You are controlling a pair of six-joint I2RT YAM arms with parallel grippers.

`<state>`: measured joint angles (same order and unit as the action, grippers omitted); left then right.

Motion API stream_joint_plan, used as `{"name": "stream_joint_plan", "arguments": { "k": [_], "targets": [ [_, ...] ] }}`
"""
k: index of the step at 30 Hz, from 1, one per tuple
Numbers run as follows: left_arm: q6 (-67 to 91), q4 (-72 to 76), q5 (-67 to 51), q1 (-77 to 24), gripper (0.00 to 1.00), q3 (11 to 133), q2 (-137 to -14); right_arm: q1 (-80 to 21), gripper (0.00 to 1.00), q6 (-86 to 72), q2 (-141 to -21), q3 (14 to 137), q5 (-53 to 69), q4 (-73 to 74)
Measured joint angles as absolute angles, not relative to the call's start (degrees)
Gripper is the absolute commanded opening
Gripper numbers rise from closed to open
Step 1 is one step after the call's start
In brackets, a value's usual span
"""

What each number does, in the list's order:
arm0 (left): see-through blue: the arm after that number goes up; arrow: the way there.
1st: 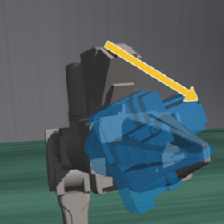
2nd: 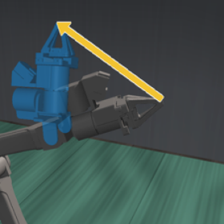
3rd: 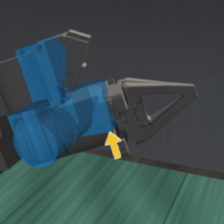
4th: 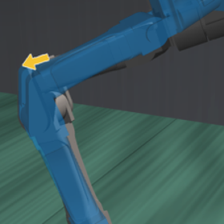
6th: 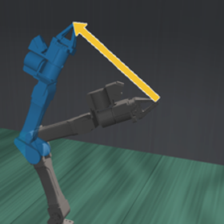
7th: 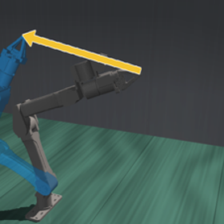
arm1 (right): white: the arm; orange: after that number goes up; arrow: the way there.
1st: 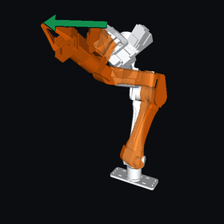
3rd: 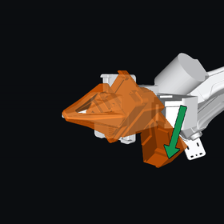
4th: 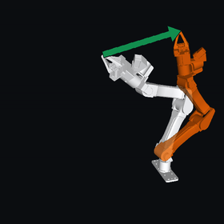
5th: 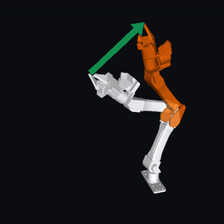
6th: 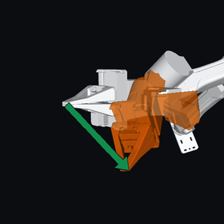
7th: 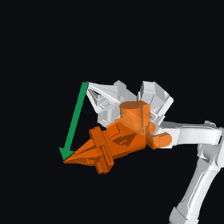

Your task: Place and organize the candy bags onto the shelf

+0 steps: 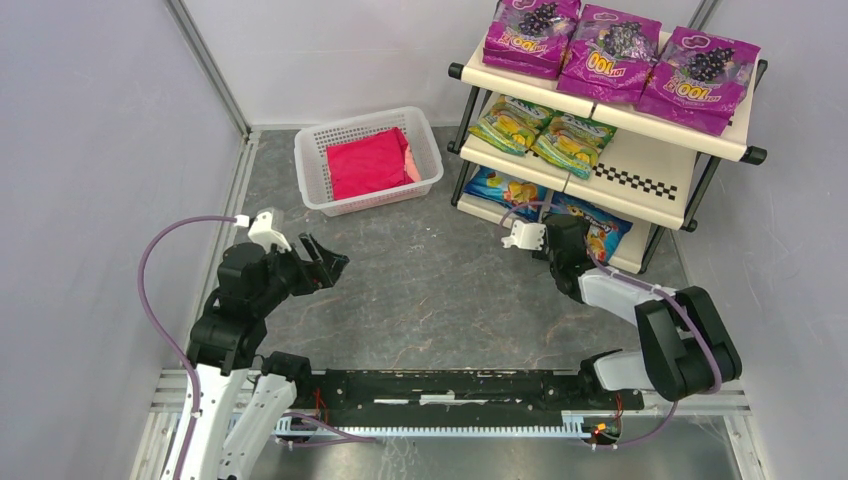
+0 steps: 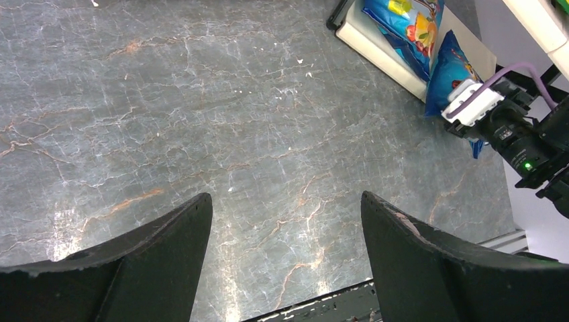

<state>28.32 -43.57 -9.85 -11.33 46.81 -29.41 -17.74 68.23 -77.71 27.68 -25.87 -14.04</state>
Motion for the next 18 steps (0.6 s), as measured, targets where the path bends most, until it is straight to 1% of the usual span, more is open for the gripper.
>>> {"name": "stream_joint_plan", "arguments": {
  "k": [1, 2, 4, 8, 13, 18],
  "targets": [
    [28.32, -43.57, -10.0, -11.33, 0.87, 46.81, -29.47, -17.72, 0.85, 67.81, -77.71, 28.03, -25.52, -13.72],
    [28.32, -43.57, -10.17, -11.33, 0.87, 46.78, -29.54, -17.74, 0.89, 67.55, -77.47, 28.29, -24.86, -13.47],
    [28.32, -43.55, -10.57, -11.33, 0.87, 46.76, -29.58, -18.28, 0.91, 66.94, -76.2, 28.34, -24.34, -12.56],
    [28.32, -43.53, -10.7, -11.33, 0.87, 46.74, -29.52, -21.89, 0.92, 63.53, -72.53, 28.49, -26.04, -8.62],
    [28.32, -43.24, -11.09, -11.33, 0.87, 46.74, -29.34, -27.99, 0.9, 58.59, -70.5, 28.47, -31.24, -1.85],
    [28.32, -43.16, -11.16, -11.33, 0.87, 46.74, -29.3, -26.79, 0.86, 55.79, -68.6, 27.2, -35.38, 0.43]
  ]
}}
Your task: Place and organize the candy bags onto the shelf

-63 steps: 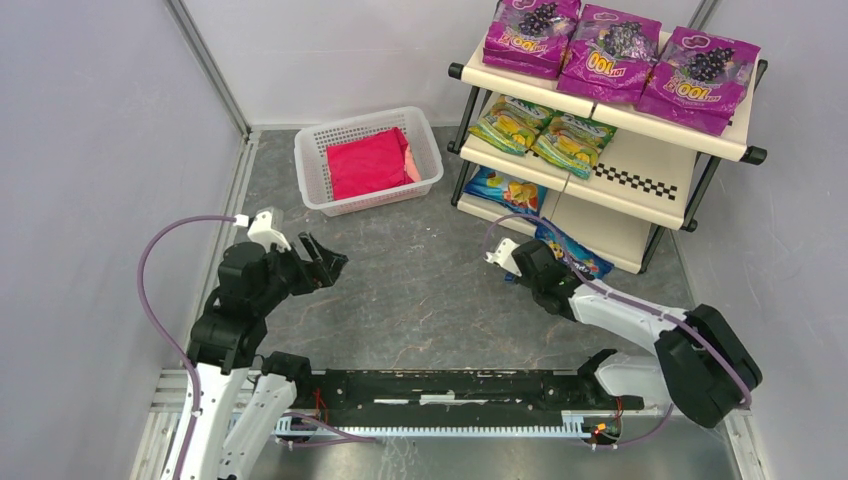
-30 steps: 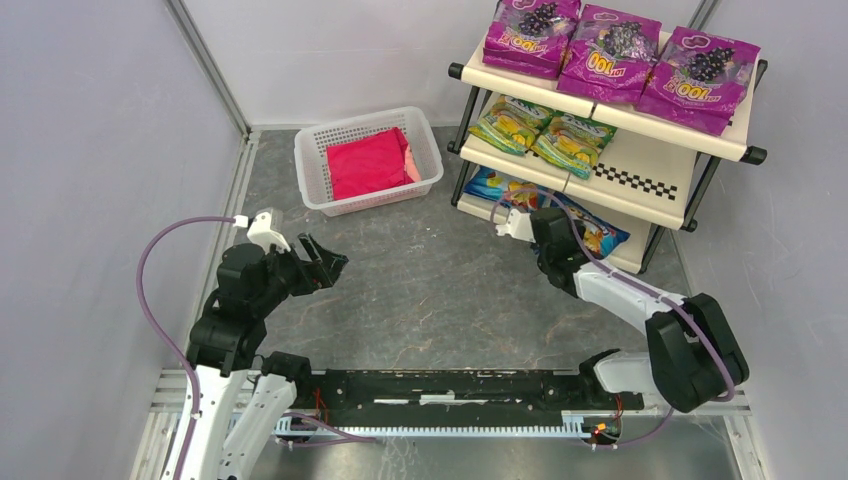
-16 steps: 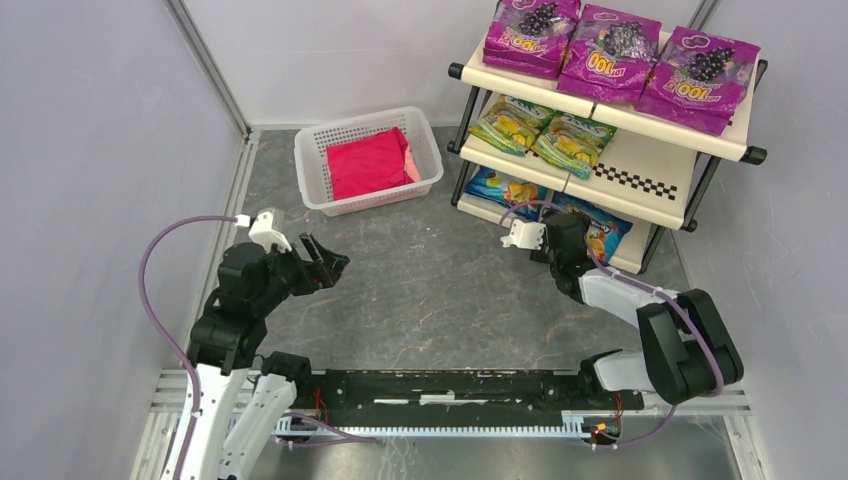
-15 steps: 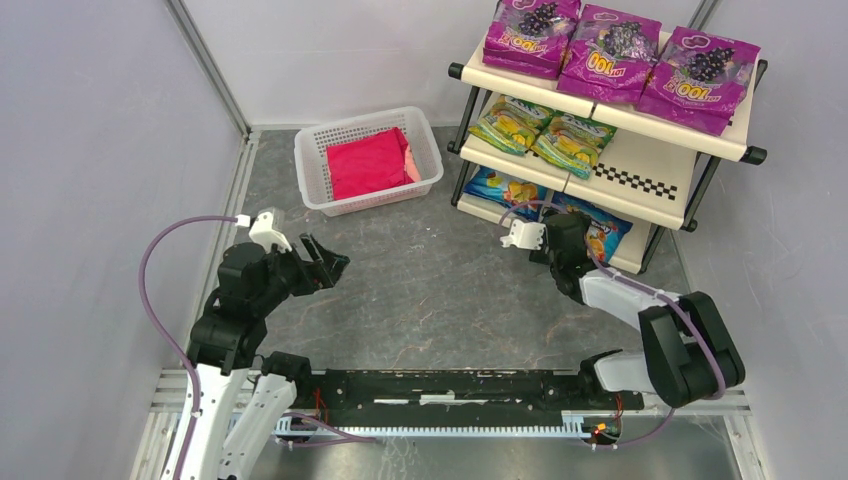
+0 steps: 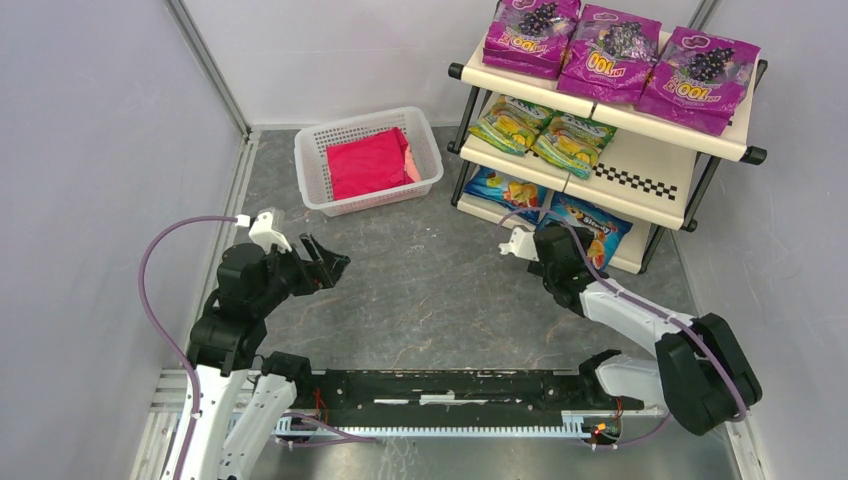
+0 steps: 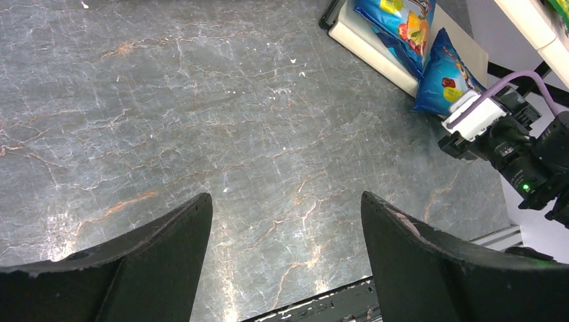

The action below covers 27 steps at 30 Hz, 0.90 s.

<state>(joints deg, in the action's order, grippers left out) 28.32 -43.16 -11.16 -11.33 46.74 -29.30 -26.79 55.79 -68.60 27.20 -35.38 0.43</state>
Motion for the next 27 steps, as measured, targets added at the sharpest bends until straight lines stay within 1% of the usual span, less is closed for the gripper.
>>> {"name": "stream_joint_plan", "arguments": {
  "k": [1, 3, 4, 5, 7, 8, 10, 20, 22, 25, 27],
  "targets": [
    [28.29, -43.16, -11.16, -11.33, 0.87, 46.74, -29.28, -25.89, 0.83, 55.16, -68.75, 27.2, -35.9, 0.58],
    [28.29, -43.16, -11.16, -11.33, 0.87, 46.72, -29.15, -24.03, 0.71, 53.98, -69.84, 27.55, -36.29, 1.19],
    [28.29, -43.16, -11.16, -11.33, 0.87, 46.72, -29.06, -23.24, 0.63, 53.56, -71.0, 28.18, -36.25, 1.85],
    [28.29, -43.16, -11.18, -11.33, 0.87, 46.72, -28.97, -22.44, 0.53, 53.06, -72.6, 29.23, -36.16, 2.76],
    [28.29, -43.16, -11.2, -11.33, 0.87, 46.7, -28.86, -21.15, 0.35, 52.6, -75.48, 31.29, -36.21, 4.03],
    [28.29, -43.16, -11.22, -11.33, 0.87, 46.68, -28.86, -20.69, 0.32, 52.86, -76.77, 32.12, -36.32, 4.25],
    [28.29, -43.16, -11.33, -11.33, 0.87, 46.63, -28.86, -19.68, 0.29, 53.98, -78.91, 32.91, -37.28, 3.18],
    [28.29, -43.13, -12.23, -11.35, 0.87, 46.59, -29.61, -14.96, 0.29, 65.98, -84.14, 32.77, -36.56, -10.35],
    [28.29, -43.13, -12.23, -11.35, 0.87, 46.52, -29.91, -14.17, 0.31, 66.46, -85.89, 33.56, -35.46, -11.0],
    [28.29, -43.16, -12.23, -11.35, 0.87, 46.52, -30.24, -13.41, 0.6, 65.67, -89.41, 36.27, -34.7, -11.05],
    [28.29, -43.13, -12.23, -11.35, 0.87, 46.5, -30.35, -13.21, 0.73, 64.51, -90.78, 37.69, -34.41, -11.16]
  ]
}}
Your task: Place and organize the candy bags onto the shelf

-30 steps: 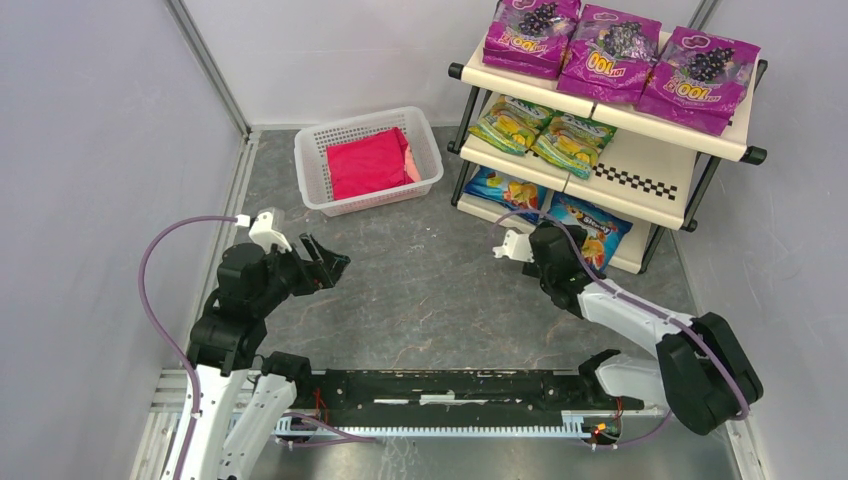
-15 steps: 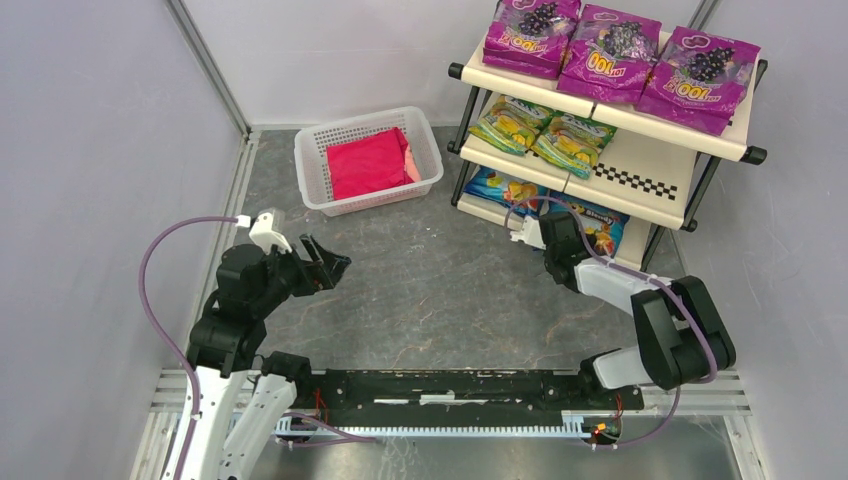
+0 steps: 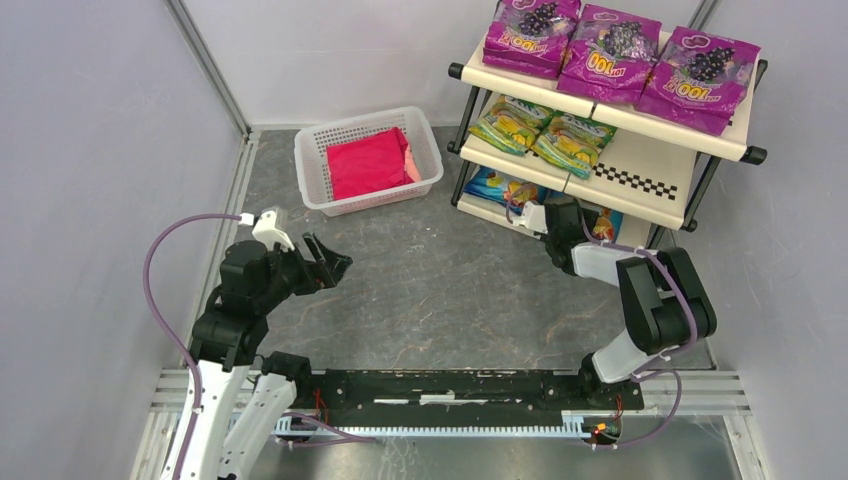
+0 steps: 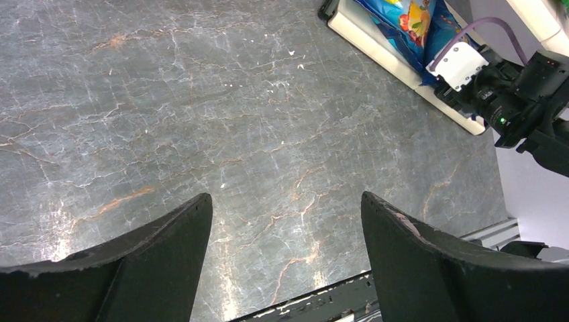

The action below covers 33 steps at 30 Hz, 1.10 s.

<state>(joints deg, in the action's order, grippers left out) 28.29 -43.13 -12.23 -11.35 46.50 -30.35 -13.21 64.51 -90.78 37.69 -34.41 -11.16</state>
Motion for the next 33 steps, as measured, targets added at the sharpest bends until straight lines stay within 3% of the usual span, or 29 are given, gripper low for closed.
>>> {"name": "stream_joint_plan", "arguments": {
  "k": [3, 8, 14, 19, 21, 33],
  "targets": [
    [28.29, -43.13, -12.23, -11.35, 0.87, 46.5, -30.41, -13.56, 0.8, 63.4, -89.78, 36.67, -33.91, -12.78],
    [28.29, -43.13, -12.23, -11.35, 0.87, 46.5, -30.41, -15.84, 0.78, 61.45, -81.58, 29.93, -33.43, -12.95],
    [28.29, -43.13, -12.29, -11.33, 0.87, 46.5, -30.5, -17.89, 0.61, 58.57, -77.25, 28.38, -32.47, -12.21],
    [28.29, -43.13, -12.23, -11.35, 0.87, 46.48, -30.5, -17.89, 0.35, 57.91, -80.53, 30.28, -32.18, -11.2],
    [28.29, -43.13, -12.16, -11.35, 0.87, 46.48, -30.48, -17.89, 0.3, 57.91, -82.72, 31.73, -32.47, -11.09],
    [28.29, -43.16, -12.08, -11.33, 0.87, 46.48, -31.35, -14.96, 0.21, 60.38, -89.69, 35.55, -33.23, -13.96]
  ]
}}
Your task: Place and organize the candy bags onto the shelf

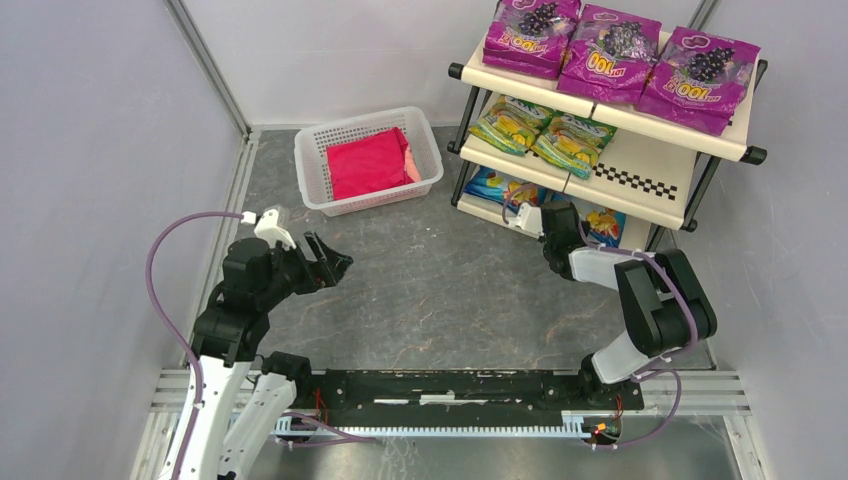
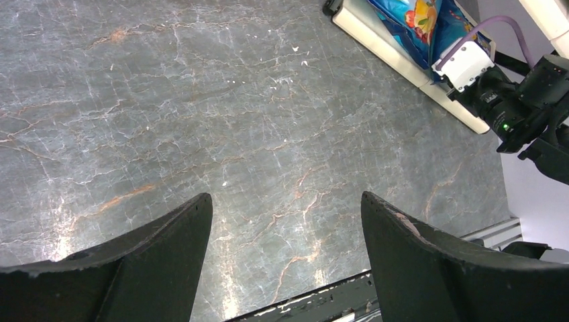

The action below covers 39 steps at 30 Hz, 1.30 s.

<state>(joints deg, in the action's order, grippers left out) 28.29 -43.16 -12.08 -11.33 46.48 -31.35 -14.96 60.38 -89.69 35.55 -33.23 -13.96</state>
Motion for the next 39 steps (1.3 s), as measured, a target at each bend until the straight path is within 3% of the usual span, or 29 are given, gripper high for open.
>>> {"name": "stream_joint_plan", "arguments": {
  "k": [5, 11, 15, 21, 22, 23, 27, 32, 39],
  "targets": [
    [28.29, -43.16, -12.08, -11.33, 0.87, 46.48, -32.1, -14.63, 0.27, 60.6, -91.7, 36.71, -33.21, -14.79],
    [28.29, -43.16, -12.08, -11.33, 0.87, 46.48, -32.25, -14.74, 0.56, 56.9, -91.18, 37.41, -32.62, -12.95],
    [28.29, -43.16, -12.05, -11.33, 0.87, 46.48, -32.14, -16.56, 0.71, 52.56, -85.8, 36.23, -32.42, -9.72],
    [28.29, -43.16, -12.05, -11.33, 0.89, 46.48, -32.1, -24.8, 0.8, 45.78, -73.25, 33.23, -30.92, 0.01],
    [28.29, -43.13, -12.05, -11.33, 0.9, 46.48, -32.08, -26.98, 0.94, 43.94, -70.85, 33.23, -29.95, 2.22],
    [28.29, -43.16, -12.05, -11.33, 0.91, 46.48, -32.1, -29.04, 0.98, 42.13, -68.25, 33.23, -28.69, 4.62],
    [28.32, -43.18, -12.01, -11.33, 0.99, 46.61, -32.05, -35.81, 0.98, 34.89, -55.55, 34.44, -20.21, 12.93],
    [28.42, -43.97, -11.46, -11.33, 1.0, 51.79, -32.1, -37.08, 0.98, 25.28, -41.3, 43.53, -11.35, 16.86],
    [28.84, -42.52, -9.96, -11.33, 1.0, 69.84, -33.06, -37.08, 0.98, 11.64, -34.83, 64.95, -13.23, 15.75]
  ]
}}
